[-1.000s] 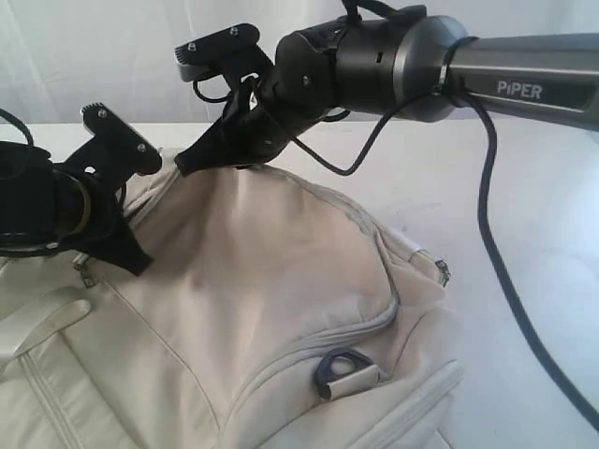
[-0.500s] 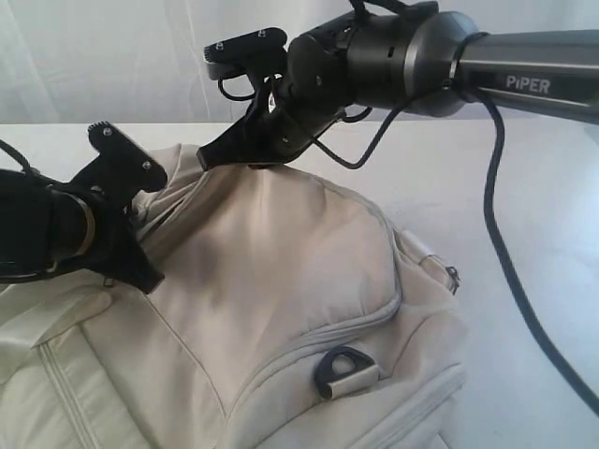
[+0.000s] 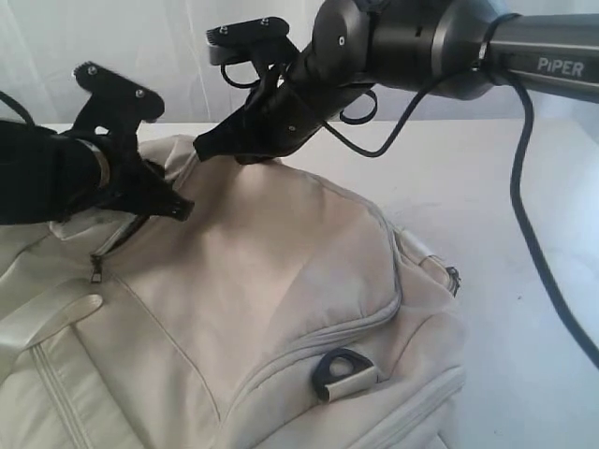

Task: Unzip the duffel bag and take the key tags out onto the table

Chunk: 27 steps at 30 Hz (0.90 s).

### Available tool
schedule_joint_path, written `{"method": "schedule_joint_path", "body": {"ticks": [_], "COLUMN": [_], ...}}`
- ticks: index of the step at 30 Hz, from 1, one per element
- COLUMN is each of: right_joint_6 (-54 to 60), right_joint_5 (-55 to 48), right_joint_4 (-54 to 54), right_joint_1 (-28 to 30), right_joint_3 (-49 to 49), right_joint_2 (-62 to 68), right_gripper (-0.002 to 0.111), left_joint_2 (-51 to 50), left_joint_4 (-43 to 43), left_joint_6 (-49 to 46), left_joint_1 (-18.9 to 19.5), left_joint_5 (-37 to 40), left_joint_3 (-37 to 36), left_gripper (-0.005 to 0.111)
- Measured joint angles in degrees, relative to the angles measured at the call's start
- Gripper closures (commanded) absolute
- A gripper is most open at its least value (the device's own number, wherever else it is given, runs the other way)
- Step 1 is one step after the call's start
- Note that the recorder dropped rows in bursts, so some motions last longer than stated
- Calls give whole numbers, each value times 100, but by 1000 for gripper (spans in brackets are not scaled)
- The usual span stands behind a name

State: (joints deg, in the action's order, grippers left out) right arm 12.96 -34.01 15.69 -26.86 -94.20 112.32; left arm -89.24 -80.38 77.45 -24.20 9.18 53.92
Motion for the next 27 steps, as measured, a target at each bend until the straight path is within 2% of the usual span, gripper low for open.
{"method": "schedule_joint_path", "body": {"ticks": [5, 9, 10, 12, 13, 16, 21, 22, 27], "right_joint_6": [291, 567, 648, 783, 831, 983, 1039, 1055, 1225], "right_joint_5": [-140, -177, -177, -202, -212, -245, -97, -55, -38], "right_joint_4": [419, 816, 918, 1051, 1091, 1131, 992, 979, 1014], "right_joint_1": [12, 24, 34, 37, 37, 37, 37, 37, 37], "right_joint_3": [0, 0, 0, 0, 0, 0, 0, 0, 0], "right_joint_2": [0, 0, -9, -42, -78, -168, -321, -358, -381], "right_gripper": [108, 108, 108, 108, 108, 106, 65, 60, 60], "left_joint_2": [-13, -152, -219, -362, -423, -493, -494, -494, -494], "left_joint_4": [-12, -22, -22, -22, -32, -65, -125, -125, -115], "left_joint_6": [0, 4, 4, 14, 14, -44, -141, -141, -141], "left_joint_1": [0, 13, 13, 13, 13, 13, 4, 4, 4], "left_joint_5": [-431, -677, -699, -709, -669, -505, -211, -187, -178], "left_joint_3": [172, 295, 336, 377, 380, 380, 314, 315, 315], "left_gripper": [40, 51, 57, 86, 105, 107, 107, 107, 107]}}
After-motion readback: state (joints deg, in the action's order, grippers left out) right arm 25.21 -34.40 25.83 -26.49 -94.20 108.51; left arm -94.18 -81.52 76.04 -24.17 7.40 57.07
